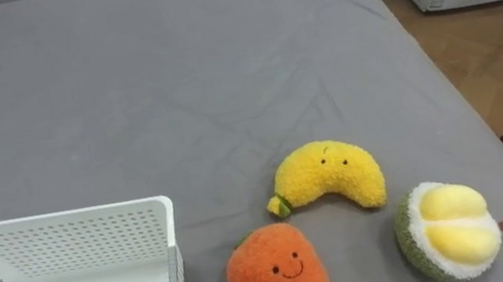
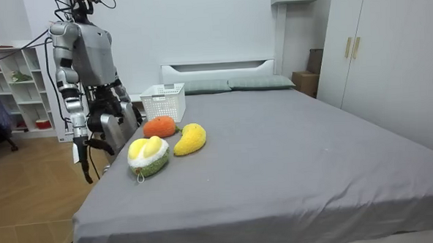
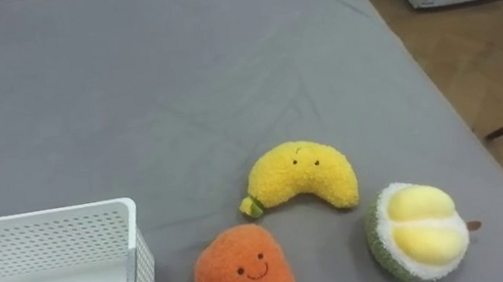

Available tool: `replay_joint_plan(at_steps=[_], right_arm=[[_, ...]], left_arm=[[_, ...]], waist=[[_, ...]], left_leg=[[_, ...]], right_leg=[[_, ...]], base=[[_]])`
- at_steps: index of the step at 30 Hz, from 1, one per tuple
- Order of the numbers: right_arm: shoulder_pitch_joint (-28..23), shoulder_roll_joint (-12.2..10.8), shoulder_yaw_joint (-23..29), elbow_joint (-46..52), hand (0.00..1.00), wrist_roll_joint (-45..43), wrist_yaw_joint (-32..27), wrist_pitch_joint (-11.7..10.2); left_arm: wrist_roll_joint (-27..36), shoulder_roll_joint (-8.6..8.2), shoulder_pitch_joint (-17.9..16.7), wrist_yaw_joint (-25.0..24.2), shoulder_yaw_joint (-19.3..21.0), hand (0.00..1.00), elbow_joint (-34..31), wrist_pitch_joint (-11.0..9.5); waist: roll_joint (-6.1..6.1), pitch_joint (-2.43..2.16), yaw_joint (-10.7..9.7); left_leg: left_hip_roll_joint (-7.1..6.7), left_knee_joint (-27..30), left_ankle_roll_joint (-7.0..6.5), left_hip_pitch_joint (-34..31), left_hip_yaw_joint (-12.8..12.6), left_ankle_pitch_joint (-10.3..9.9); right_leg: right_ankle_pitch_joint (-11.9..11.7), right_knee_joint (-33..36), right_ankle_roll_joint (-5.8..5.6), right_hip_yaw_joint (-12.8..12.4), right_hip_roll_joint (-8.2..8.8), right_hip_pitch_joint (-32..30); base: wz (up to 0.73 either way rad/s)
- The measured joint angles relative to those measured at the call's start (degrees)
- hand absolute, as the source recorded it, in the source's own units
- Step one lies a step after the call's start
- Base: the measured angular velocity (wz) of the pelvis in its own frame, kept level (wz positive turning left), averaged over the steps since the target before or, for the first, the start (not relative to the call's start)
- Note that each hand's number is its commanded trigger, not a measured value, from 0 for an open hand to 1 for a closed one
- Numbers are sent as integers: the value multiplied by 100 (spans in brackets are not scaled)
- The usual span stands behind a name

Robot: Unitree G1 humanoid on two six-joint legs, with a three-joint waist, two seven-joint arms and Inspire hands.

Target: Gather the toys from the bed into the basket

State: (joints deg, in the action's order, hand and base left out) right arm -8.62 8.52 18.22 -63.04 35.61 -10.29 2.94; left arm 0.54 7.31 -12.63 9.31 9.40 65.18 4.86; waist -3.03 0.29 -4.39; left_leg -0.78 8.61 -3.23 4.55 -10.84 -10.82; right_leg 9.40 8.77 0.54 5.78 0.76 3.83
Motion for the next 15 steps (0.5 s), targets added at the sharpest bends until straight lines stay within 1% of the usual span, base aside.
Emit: replay_joint_plan(at_steps=[1, 3, 5, 10, 11, 13, 15], right_arm=[[24, 13, 3, 82, 0, -13, -50, -3], [85, 60, 4, 561, 0, -91, -246, -26], [89, 86, 3, 849, 0, -113, -347, -117], [208, 137, -49, 1453, 0, -404, -613, -129], [246, 155, -121, 1534, 0, -506, -624, -134], [245, 161, -169, 1790, 0, -670, -663, -129], [175, 210, -373, 2339, 0, -944, -726, -127]], left_arm=[[-21, 2, 0, 0, 0, 0, 0, 0], [-80, 10, 1, 0, 0, 0, 11, -11], [-80, 35, -4, 0, 1, 0, 24, -13], [-80, 60, -21, -2, -2, 0, 5, -11], [-80, 69, -24, -2, -2, 0, 0, -11], [-85, 89, -16, -6, -18, 0, -9, -11], [-114, 135, -64, -28, -95, 0, -156, 12]], waist=[[-10, 2, 2], [-26, -10, 18], [-33, -20, 17], [-57, -27, 33], [-78, -24, 50], [-67, -31, 90], [-51, -42, 111]], left_leg=[[0, -1, 0, -4, 0, 0], [0, -3, 0, -43, -14, 0], [0, -8, 0, -47, -16, 1], [5, -29, 0, -39, -46, 1], [6, -30, 0, -41, -47, 1], [6, -23, 0, -67, -47, 1], [6, -5, 0, -138, -45, 1]], right_leg=[[0, 1, 0, -11, -3, -7], [-4, 5, -3, -84, -19, -68], [-7, -1, -4, -93, -22, -73], [-9, 3, -3, -98, -22, -78], [-9, 4, -3, -99, -22, -82], [-9, 6, -3, -100, -21, -103], [-16, 9, -5, -99, -21, -169]], base=[[0], [-7], [-2], [-1], [0], [0], [0]])
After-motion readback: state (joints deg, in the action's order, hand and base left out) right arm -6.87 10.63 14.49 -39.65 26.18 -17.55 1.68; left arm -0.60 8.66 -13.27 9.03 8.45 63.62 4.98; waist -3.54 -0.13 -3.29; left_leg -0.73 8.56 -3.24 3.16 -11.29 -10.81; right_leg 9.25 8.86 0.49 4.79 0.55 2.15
